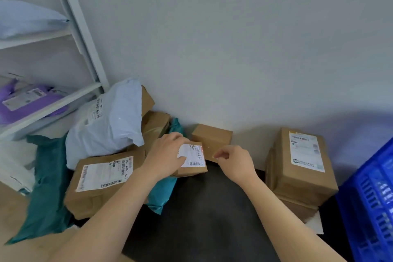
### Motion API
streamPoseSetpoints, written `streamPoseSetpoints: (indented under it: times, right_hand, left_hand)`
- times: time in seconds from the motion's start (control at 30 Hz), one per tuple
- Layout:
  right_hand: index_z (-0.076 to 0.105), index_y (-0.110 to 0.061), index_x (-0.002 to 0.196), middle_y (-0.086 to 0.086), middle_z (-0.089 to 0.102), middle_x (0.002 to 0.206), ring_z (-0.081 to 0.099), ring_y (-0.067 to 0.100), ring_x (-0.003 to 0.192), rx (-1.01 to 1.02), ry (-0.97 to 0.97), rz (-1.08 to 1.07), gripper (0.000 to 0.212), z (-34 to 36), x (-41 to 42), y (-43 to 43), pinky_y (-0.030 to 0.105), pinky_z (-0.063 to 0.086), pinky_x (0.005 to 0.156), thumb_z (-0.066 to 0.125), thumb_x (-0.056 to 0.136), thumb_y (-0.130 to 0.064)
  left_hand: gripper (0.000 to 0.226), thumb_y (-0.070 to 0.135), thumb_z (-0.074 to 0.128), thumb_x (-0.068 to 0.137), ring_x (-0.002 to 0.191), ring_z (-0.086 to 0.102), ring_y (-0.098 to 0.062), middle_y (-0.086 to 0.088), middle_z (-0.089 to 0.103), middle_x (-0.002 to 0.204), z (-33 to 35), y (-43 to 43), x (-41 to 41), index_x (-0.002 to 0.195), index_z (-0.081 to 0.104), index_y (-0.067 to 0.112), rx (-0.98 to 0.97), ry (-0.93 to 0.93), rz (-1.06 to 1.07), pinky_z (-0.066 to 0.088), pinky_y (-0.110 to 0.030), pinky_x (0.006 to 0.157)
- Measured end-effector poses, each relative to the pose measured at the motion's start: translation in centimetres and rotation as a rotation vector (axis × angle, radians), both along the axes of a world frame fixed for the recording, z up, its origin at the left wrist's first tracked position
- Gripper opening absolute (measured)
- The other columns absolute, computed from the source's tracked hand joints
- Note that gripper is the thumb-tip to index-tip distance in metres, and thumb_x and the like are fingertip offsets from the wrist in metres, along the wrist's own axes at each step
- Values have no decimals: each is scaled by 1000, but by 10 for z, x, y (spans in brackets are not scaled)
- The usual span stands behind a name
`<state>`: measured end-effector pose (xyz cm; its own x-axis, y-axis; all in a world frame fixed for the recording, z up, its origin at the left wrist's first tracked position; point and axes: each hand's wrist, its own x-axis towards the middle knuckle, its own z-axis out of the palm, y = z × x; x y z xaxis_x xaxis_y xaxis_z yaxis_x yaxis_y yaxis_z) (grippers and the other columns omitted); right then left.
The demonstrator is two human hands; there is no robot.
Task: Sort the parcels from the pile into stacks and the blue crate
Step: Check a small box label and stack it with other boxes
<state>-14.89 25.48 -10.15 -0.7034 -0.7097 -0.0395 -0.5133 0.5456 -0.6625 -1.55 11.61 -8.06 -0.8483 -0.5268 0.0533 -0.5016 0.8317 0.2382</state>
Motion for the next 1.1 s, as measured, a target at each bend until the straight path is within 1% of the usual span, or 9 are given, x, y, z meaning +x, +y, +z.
streamPoseSetpoints:
  times: [0.13,0.23,0.37,0.6,0.73,0.8,0.93,1.03,1.1]
  right_hand:
    - [71,-21,104,-3,68,109,59,12,94,47,-74,-10,25,-16,-5,-18,20,43,74,50,94,-12]
    - [71,-22,104,-3,67,112,58,12,93,71,-143,-55,25,-31,-3,-30,21,44,75,50,94,-13]
    - [70,-21,109,-3,67,112,56,10,91,97,-225,-107,24,-44,2,-45,21,44,77,51,95,-15]
    - [70,-21,108,-4,67,104,61,9,91,160,-324,-167,20,-64,7,-58,22,49,81,55,95,-19]
    - [71,-22,101,-6,67,94,63,10,90,196,-405,-206,15,-74,6,-63,24,52,83,58,94,-23]
    - [71,-21,101,-7,66,89,63,10,89,212,-427,-211,15,-79,5,-65,23,51,81,58,94,-24]
    - [71,-18,98,-4,65,86,63,12,88,239,-456,-196,15,-79,6,-72,20,48,75,57,94,-23]
    - [71,-17,95,-3,65,85,63,12,84,250,-458,-197,16,-79,6,-75,22,50,77,56,94,-23]
    - [70,-17,92,-4,65,83,62,10,81,243,-475,-208,17,-81,5,-74,21,50,74,55,95,-25]
  left_hand:
    - [46,39,54,94,136,33,-14,6,35,149,-6,-24,-16,138,46,30,23,6,6,26,-32,111]
    - [48,41,53,95,138,31,-16,5,34,150,-13,-39,-26,140,43,30,52,-22,12,25,-34,113]
    - [54,45,52,94,138,34,-18,4,35,151,-18,-59,-35,143,38,29,102,-74,15,30,-35,111]
    - [75,60,52,88,136,37,-27,-7,27,154,-30,-84,-52,149,28,23,396,-207,121,39,-40,105]
    - [84,68,52,83,133,41,-29,-9,29,153,-40,-98,-59,149,28,21,451,-305,169,41,-44,106]
    - [86,68,54,81,133,41,-28,-9,31,151,-43,-101,-61,148,30,19,474,-333,176,40,-45,106]
    - [79,60,61,82,123,49,-24,-7,44,142,-49,-104,-66,144,34,19,517,-368,160,44,-41,102]
    - [80,61,61,81,124,49,-24,-6,46,141,-51,-105,-68,144,36,19,528,-382,162,43,-40,102]
    - [75,59,59,83,124,49,-23,-4,49,139,-49,-104,-69,143,38,18,557,-375,160,43,-36,98]
